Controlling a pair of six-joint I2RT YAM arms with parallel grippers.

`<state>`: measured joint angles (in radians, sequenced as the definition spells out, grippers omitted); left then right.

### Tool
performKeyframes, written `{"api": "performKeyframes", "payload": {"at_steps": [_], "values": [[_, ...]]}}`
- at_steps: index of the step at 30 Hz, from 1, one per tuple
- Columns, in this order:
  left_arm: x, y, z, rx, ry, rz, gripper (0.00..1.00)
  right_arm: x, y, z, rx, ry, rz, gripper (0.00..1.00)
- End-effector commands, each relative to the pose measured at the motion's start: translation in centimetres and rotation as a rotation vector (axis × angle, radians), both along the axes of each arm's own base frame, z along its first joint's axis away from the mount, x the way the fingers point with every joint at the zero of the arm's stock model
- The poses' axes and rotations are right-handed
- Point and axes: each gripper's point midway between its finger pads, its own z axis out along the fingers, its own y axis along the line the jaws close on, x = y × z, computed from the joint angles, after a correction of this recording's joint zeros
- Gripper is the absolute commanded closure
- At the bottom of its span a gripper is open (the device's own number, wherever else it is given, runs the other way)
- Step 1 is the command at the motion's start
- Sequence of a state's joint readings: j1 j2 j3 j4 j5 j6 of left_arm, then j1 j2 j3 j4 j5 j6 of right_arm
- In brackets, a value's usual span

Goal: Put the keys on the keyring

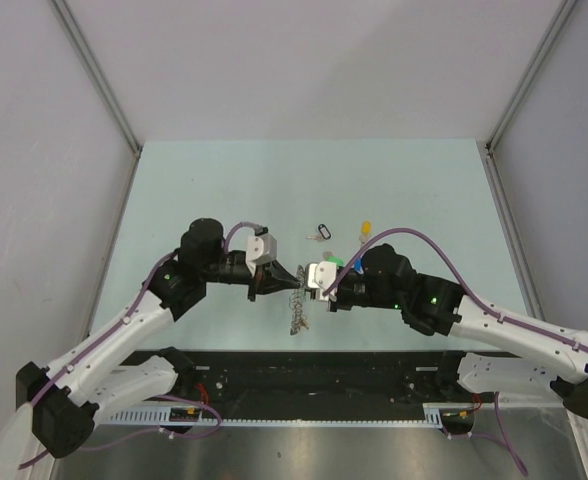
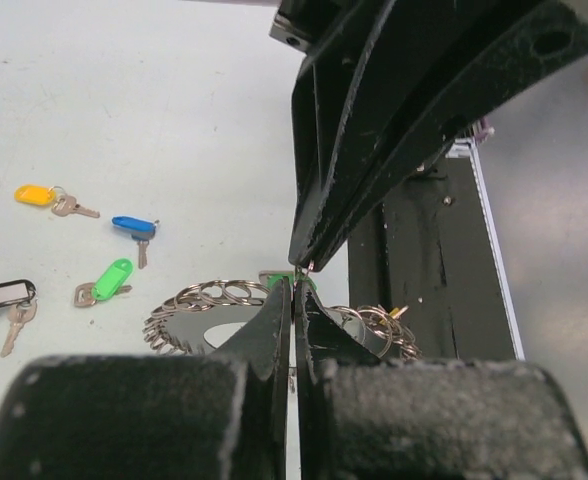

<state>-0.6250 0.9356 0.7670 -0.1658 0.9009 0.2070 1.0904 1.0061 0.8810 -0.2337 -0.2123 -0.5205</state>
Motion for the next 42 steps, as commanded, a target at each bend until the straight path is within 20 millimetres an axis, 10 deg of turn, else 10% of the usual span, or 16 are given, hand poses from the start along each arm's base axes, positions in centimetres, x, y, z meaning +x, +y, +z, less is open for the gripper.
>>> {"api": "performKeyframes", "payload": {"at_steps": [1,17,31,42], "values": [[0.8,-0.2,4.3,-0.146,-0.075,0.058,1.0,0.2,0.5,1.4,0.021,-0.022,0.002,1.0],[1.1,1.1,6.3,-0.413,-0.03,0.239,0.99,-0.3,0.9,3.5,0.128,-0.059,0.029,1.0],[0.8,2.3,3.5,-0.311,-0.006,0.293,0.74,-0.7,0.8,4.0,0.046,-0.081,0.088,1.0],[-1.4,1.4,0.9,-0.028,-0.123,-0.005,0.5,-0.9,0.6,3.9,0.022,-0.065,0.122,1.0]]}}
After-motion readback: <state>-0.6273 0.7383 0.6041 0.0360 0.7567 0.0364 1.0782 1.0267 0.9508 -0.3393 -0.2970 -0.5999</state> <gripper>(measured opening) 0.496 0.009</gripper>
